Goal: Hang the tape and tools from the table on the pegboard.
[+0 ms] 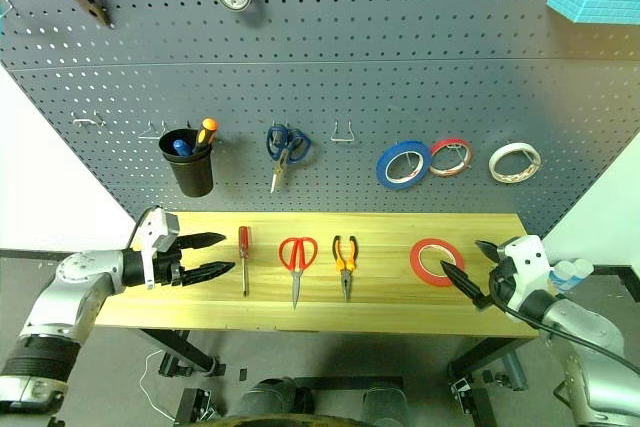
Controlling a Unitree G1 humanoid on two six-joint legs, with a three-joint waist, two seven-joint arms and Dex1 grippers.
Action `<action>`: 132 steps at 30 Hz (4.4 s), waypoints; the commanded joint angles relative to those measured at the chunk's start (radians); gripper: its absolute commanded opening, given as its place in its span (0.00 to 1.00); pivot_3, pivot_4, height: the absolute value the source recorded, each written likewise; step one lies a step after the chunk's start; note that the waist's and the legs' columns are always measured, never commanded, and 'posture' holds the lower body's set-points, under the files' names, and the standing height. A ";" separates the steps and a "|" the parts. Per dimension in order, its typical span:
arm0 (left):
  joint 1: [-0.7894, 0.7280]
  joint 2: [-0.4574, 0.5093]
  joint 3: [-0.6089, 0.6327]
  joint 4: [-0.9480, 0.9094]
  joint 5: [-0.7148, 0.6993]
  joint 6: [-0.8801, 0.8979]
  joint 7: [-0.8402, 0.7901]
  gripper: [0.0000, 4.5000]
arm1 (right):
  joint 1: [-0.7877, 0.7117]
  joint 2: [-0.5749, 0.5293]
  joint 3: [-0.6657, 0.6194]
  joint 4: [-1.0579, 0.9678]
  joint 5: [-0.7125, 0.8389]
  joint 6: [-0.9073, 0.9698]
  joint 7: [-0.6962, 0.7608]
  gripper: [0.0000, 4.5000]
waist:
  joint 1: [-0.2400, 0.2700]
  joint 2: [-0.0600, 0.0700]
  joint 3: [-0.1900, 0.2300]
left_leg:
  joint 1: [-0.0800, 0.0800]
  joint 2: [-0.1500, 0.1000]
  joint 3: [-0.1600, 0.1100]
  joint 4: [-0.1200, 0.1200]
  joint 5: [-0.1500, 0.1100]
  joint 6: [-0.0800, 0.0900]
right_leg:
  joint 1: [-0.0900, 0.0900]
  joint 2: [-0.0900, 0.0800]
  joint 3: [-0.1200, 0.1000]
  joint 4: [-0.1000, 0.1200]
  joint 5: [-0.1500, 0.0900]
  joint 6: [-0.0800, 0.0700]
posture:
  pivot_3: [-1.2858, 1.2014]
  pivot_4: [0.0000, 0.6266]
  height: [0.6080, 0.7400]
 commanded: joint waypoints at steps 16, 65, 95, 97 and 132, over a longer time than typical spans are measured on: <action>-0.091 -0.020 -0.112 -0.019 0.042 0.004 -0.049 0.84 | -0.232 0.191 0.209 -0.071 -0.210 0.498 -0.446 1.00 | -0.006 0.001 0.001 | 0.000 0.000 0.001 -0.001 0.001 0.002 | -0.002 0.001 0.003 0.001 0.000 0.000 | 0.46 0.00 0.55; 0.415 0.206 0.195 -0.860 -0.365 0.467 0.198 0.84 | -0.515 0.304 0.308 0.257 -0.346 0.486 -0.585 1.00 | 0.006 -0.008 0.159 | -0.001 -0.001 0.004 -0.013 0.003 0.003 | -0.010 0.001 0.008 -0.003 0.000 0.000 | 0.52 0.33 0.55; 0.380 0.216 0.205 -0.947 -0.430 0.500 0.289 0.84 | -0.568 0.316 0.273 0.301 -0.332 0.653 -0.580 1.00 | 0.005 -0.011 0.177 | -0.013 0.000 0.004 -0.014 0.004 0.000 | -0.024 0.001 0.008 -0.002 0.002 0.002 | 0.52 0.37 0.55; 0.349 0.214 0.207 -0.963 -0.455 0.510 0.309 0.84 | -0.573 0.321 0.270 0.298 -0.327 0.677 -0.578 1.00 | 0.006 -0.011 0.178 | -0.013 0.000 0.004 -0.014 0.005 0.000 | -0.024 0.001 0.008 -0.002 0.001 0.002 | 0.52 0.37 0.55; 0.122 0.151 0.043 -0.787 -0.331 0.386 0.323 0.84 | -0.537 0.253 0.267 0.024 -0.296 0.800 -0.489 0.15 | 0.026 -0.011 0.152 | -0.014 -0.001 0.005 -0.014 0.010 -0.010 | -0.026 0.002 0.008 0.002 0.002 0.003 | 0.50 0.08 0.55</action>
